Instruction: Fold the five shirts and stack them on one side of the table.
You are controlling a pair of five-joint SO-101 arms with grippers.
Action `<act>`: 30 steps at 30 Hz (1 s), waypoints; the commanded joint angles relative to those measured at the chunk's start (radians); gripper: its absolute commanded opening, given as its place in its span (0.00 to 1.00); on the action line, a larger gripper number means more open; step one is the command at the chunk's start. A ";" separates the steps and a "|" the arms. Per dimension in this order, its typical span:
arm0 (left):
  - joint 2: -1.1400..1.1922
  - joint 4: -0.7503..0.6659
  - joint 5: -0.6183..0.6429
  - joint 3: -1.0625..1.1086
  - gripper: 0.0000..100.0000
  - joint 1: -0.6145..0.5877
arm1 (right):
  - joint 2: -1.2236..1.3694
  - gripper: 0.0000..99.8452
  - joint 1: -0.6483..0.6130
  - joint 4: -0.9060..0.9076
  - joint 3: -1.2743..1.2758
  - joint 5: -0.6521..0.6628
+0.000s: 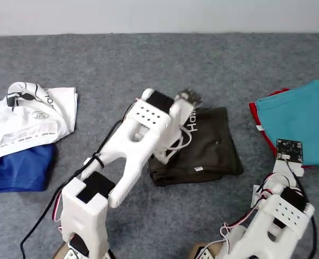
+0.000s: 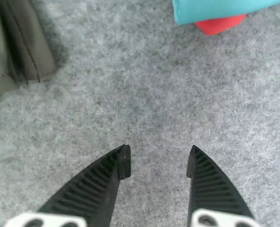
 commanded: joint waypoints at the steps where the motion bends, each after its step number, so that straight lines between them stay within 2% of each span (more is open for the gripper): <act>1: -0.064 -0.051 0.003 0.073 0.20 -0.003 | -0.025 0.21 0.002 -0.005 -0.015 0.006; 6: -0.064 -0.137 0.003 0.171 0.20 -0.017 | -0.025 0.21 0.002 -0.005 -0.015 0.008; 11: -0.064 -0.141 -0.046 0.320 0.20 -0.018 | -0.025 0.21 0.002 -0.005 -0.017 0.008; 16: -0.072 -0.141 -0.087 0.346 0.20 -0.018 | -0.025 0.21 0.002 -0.001 -0.026 0.008; 21: -0.075 -0.114 -0.089 0.300 0.20 -0.040 | -0.025 0.21 -0.018 0.157 -0.173 0.006; 25: -0.077 0.034 -0.114 0.186 0.20 -0.064 | -0.021 0.21 -0.183 0.289 -0.319 -0.038; 27: -0.097 0.028 -0.132 0.171 0.20 -0.068 | -0.016 0.21 -0.305 0.305 -0.381 -0.109; 30: -0.163 0.028 -0.137 0.179 0.20 -0.049 | -0.013 0.28 -0.461 0.277 -0.434 -0.190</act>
